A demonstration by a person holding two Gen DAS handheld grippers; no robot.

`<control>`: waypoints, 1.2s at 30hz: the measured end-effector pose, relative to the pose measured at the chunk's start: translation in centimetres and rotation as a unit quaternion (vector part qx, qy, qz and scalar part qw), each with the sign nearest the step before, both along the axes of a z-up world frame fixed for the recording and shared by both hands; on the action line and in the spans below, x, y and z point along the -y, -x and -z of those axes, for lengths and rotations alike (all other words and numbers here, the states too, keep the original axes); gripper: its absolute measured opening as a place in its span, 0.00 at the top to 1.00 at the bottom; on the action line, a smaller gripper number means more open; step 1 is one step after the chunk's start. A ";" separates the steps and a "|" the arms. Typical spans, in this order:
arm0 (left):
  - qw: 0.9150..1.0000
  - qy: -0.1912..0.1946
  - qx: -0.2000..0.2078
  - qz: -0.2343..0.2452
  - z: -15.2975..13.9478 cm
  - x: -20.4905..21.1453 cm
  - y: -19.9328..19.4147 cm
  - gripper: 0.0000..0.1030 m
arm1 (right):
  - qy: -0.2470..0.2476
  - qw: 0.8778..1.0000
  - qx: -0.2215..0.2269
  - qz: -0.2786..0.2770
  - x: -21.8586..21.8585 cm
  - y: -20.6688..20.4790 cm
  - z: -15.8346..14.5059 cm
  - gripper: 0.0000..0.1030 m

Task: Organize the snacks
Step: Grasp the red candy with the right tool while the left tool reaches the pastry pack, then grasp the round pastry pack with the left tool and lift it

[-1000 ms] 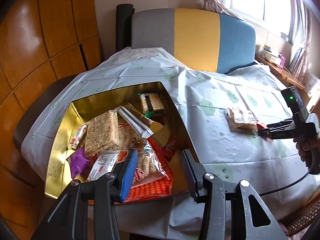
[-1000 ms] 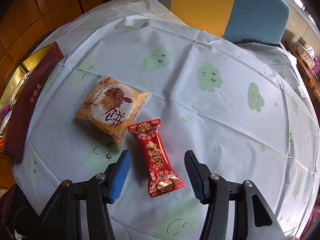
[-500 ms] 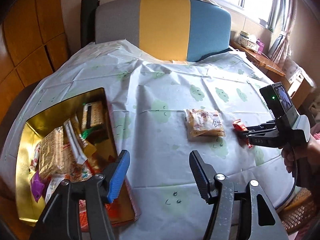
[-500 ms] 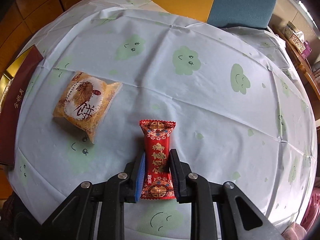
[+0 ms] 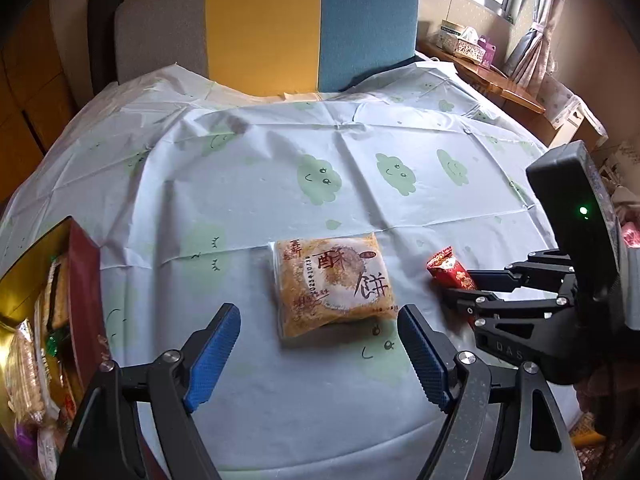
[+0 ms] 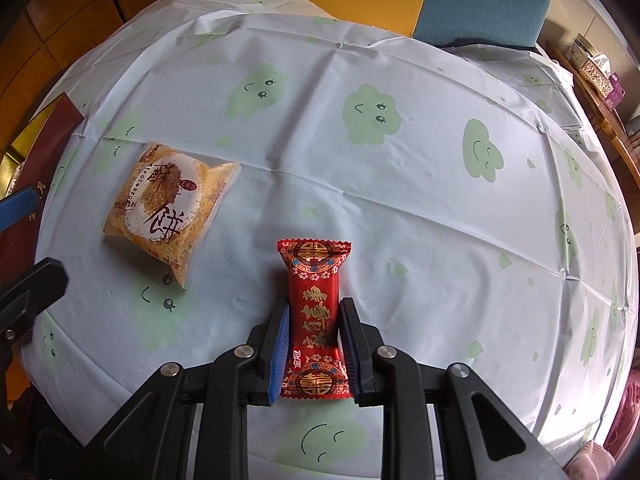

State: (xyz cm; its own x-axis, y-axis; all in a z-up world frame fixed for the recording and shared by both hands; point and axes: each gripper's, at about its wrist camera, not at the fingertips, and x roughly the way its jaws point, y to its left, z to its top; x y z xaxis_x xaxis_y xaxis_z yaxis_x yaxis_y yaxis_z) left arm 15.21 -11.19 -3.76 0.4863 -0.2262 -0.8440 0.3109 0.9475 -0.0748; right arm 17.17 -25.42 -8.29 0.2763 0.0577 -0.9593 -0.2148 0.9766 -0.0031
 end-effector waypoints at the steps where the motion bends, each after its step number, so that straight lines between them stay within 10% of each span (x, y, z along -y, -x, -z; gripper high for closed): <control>1: 1.000 0.002 -0.004 0.002 0.4 0.3 -0.5 0.21 | -0.001 1.000 -0.001 0.001 0.1 0.0 0.0 0.77; 16: 0.999 -0.033 0.002 0.013 4.1 3.5 -4.0 0.21 | -0.009 1.000 -0.012 0.000 1.2 -1.6 -0.1 0.74; 27: 0.999 -0.008 0.035 0.031 2.5 1.9 -0.6 0.52 | -0.005 1.000 -0.004 -0.006 0.6 -1.4 0.1 0.74; 36: 0.999 0.028 0.006 0.023 1.3 -1.1 0.8 0.31 | -0.001 1.000 -0.001 -0.008 0.2 -0.6 0.0 0.74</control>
